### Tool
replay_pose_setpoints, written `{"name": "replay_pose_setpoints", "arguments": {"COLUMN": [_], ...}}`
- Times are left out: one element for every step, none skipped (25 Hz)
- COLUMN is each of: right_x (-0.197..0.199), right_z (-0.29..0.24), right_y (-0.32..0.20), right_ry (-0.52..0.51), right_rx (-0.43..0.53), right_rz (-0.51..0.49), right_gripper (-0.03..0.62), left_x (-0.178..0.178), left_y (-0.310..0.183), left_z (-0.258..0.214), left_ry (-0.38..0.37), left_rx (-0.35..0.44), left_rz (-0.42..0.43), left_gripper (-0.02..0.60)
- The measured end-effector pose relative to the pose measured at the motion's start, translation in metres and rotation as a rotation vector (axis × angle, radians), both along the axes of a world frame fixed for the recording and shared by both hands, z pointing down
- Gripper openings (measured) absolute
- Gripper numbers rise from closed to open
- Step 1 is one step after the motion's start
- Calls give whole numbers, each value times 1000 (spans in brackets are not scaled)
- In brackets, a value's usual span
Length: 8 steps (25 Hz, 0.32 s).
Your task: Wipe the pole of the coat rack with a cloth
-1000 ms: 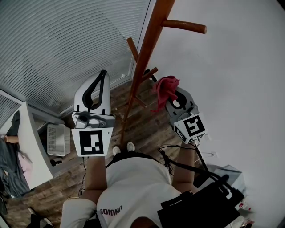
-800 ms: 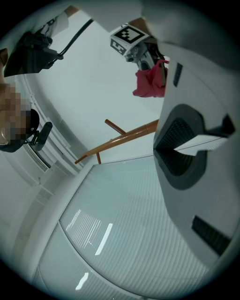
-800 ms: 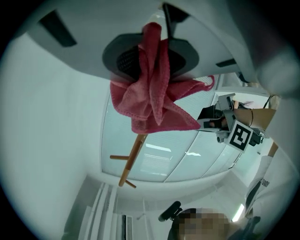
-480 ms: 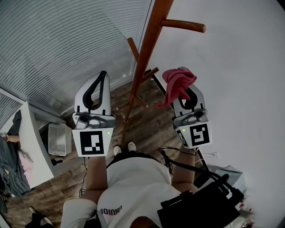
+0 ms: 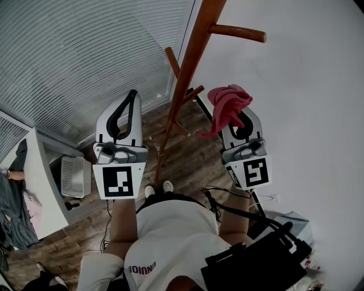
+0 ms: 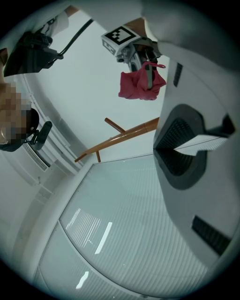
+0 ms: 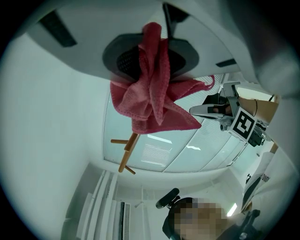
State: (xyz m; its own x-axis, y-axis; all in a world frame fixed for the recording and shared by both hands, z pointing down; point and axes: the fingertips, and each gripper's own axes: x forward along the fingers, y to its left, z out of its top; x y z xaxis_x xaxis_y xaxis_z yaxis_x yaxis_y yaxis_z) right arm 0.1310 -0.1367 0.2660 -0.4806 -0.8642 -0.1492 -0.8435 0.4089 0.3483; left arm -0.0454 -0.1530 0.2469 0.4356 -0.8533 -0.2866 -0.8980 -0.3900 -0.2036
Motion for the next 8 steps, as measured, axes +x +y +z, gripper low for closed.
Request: {"name": "replay_pose_setpoints", "arguments": {"right_x": [0,0,-1,-1,-2,-2,-3,-4], "right_z": [0,0,0,-1,-1,-1,-1,-2], "right_y": [0,-1,-1,-1,-1,-1,0,0], "right_ry": [-1,-1,-1,-1,0,2,5,7], "right_rx": [1,3,4,6,7,7,8,9], "right_rz": [0,-1,-1,-2,-2,-4,-5,-7], "right_gripper": [84,84,84,84,84,84,84,84], "left_x": [0,-1,-1,-2,-3,-3,-4,-4], "left_y": [0,-1,-1,-1,-1,0,0,0], "left_z": [0,0,0,0,0,0,0,-1], "left_ry": [-1,-1,-1,0,1,2,1,1], "left_rx": [0,0,-1,-1,-1,-1,-1,0], "left_rz": [-1,-2,-4,-5,-6,-7,-8,-9], "left_gripper": [0,0,0,0,0,0,-1,0]}}
